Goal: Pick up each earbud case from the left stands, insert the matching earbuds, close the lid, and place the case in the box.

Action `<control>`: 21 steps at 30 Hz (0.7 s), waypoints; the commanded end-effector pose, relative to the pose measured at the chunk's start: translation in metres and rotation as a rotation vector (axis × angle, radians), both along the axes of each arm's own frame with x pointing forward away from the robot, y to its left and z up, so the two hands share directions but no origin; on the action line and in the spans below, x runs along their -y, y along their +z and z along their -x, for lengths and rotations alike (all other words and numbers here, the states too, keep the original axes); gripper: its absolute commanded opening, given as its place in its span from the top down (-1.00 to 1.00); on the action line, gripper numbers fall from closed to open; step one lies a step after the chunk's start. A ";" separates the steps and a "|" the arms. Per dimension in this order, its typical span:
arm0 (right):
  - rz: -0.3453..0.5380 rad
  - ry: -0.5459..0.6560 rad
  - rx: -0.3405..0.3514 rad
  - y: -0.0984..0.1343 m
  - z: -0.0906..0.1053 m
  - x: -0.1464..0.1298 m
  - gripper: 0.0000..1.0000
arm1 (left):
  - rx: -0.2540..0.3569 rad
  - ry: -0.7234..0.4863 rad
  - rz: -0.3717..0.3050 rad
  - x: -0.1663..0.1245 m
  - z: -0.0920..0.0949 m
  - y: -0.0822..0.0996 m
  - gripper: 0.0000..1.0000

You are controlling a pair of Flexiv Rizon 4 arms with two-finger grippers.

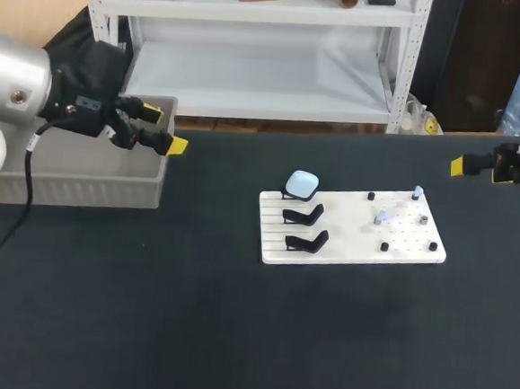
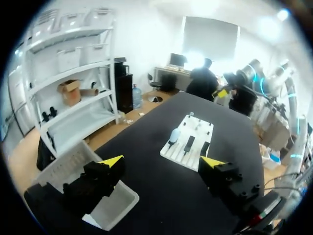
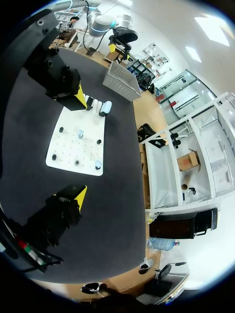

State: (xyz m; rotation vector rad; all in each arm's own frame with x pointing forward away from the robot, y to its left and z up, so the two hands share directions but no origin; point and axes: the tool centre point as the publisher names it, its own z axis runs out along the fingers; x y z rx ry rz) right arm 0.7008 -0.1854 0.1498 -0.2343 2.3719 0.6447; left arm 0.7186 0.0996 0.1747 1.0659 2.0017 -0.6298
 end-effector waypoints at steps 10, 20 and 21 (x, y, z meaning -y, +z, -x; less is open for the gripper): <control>0.000 0.001 0.000 0.000 0.000 0.001 -1.00 | 0.038 -0.294 -0.004 0.048 -0.033 -0.030 -1.00; 0.000 0.001 0.000 0.000 0.000 0.001 -1.00 | 0.037 -0.443 0.048 0.090 -0.035 -0.063 -1.00; 0.000 0.001 0.000 0.000 0.000 0.001 -1.00 | 0.042 -0.451 0.047 0.093 -0.035 -0.067 -1.00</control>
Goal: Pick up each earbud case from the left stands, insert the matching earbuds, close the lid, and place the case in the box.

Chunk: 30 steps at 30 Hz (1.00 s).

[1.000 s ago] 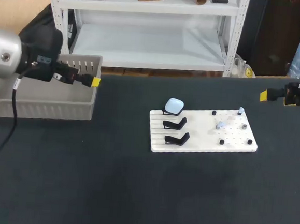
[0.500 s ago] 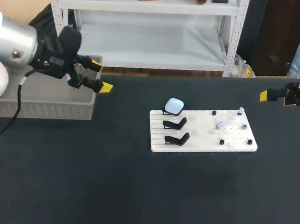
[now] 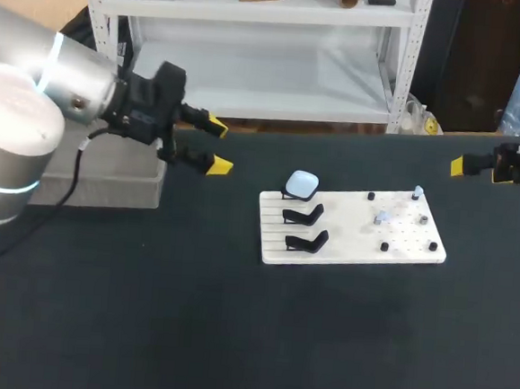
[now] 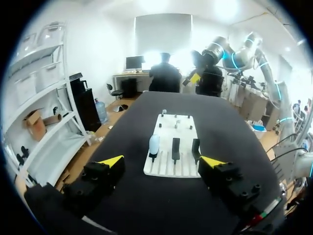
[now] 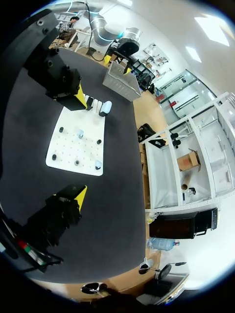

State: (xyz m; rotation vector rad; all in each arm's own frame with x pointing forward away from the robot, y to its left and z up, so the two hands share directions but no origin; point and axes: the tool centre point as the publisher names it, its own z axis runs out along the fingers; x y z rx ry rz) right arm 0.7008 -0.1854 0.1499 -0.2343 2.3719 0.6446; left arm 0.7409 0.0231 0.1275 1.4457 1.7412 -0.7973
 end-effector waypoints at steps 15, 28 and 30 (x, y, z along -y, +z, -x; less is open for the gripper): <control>0.000 0.001 0.000 0.000 0.000 0.001 -1.00 | -0.005 -0.130 0.039 0.047 -0.026 -0.060 -0.86; 0.000 0.001 0.000 0.000 0.000 0.001 -1.00 | -0.010 -0.138 0.062 0.061 -0.034 -0.081 0.04; 0.000 0.001 0.000 0.000 0.000 0.001 -1.00 | -0.004 -0.147 0.060 0.065 -0.035 -0.083 0.04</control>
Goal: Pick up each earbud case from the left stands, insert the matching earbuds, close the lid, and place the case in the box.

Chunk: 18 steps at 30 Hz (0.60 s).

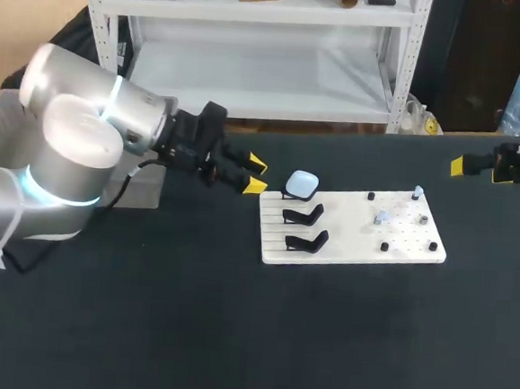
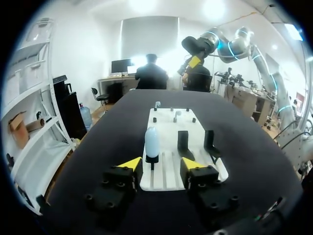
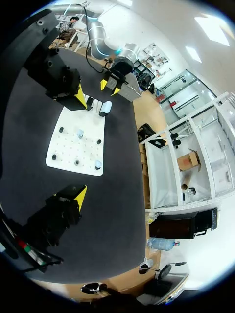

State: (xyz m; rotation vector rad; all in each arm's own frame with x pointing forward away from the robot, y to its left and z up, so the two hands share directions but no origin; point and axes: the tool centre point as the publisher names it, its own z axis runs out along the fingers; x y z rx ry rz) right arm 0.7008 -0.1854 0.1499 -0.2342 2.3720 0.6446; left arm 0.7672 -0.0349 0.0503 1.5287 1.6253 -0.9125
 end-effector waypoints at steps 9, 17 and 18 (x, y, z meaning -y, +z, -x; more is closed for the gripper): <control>0.000 0.001 0.000 0.000 0.000 0.001 -1.00 | 0.001 -0.021 0.008 0.021 -0.016 -0.012 0.02; 0.000 0.001 0.000 0.000 0.000 0.001 -1.00 | -0.010 -0.036 0.019 0.030 -0.016 -0.016 0.01; 0.000 0.001 0.000 0.000 0.000 0.001 -1.00 | -0.012 -0.035 0.019 0.031 -0.016 -0.017 0.02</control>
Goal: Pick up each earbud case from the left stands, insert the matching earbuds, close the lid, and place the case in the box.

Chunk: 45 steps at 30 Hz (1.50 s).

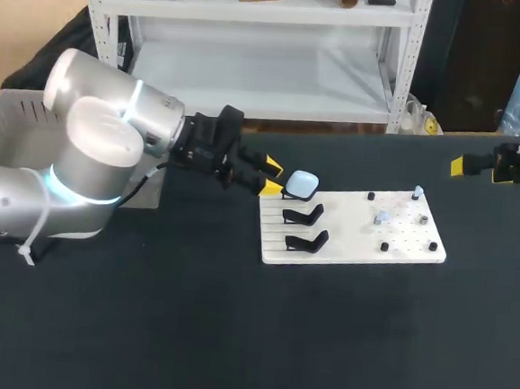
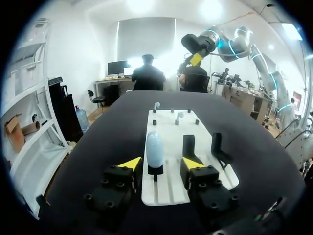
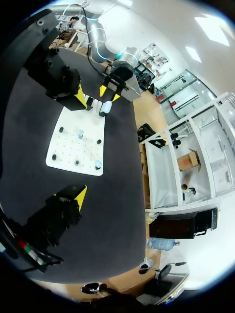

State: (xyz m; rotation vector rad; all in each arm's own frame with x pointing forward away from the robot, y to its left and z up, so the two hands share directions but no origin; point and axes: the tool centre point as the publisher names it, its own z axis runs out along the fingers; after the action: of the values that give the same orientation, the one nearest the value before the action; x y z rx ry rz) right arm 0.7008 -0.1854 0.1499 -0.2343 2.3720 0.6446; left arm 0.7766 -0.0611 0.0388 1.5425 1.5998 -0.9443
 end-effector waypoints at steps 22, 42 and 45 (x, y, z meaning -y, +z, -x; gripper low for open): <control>0.000 0.001 0.000 0.000 0.000 0.001 -1.00 | -0.027 0.003 0.014 0.022 -0.010 -0.015 0.00; 0.000 0.001 0.000 0.000 0.000 0.001 -1.00 | -0.042 0.014 0.022 0.028 -0.013 -0.021 0.04; 0.000 0.001 0.000 0.000 0.000 0.001 -1.00 | -0.043 0.019 0.025 0.028 -0.014 -0.021 0.05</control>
State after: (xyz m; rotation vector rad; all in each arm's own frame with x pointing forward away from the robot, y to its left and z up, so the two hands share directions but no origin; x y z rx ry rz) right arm 0.7008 -0.1854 0.1499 -0.2343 2.3720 0.6446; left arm 0.7881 -0.0883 0.0191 1.4967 1.6246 -0.9874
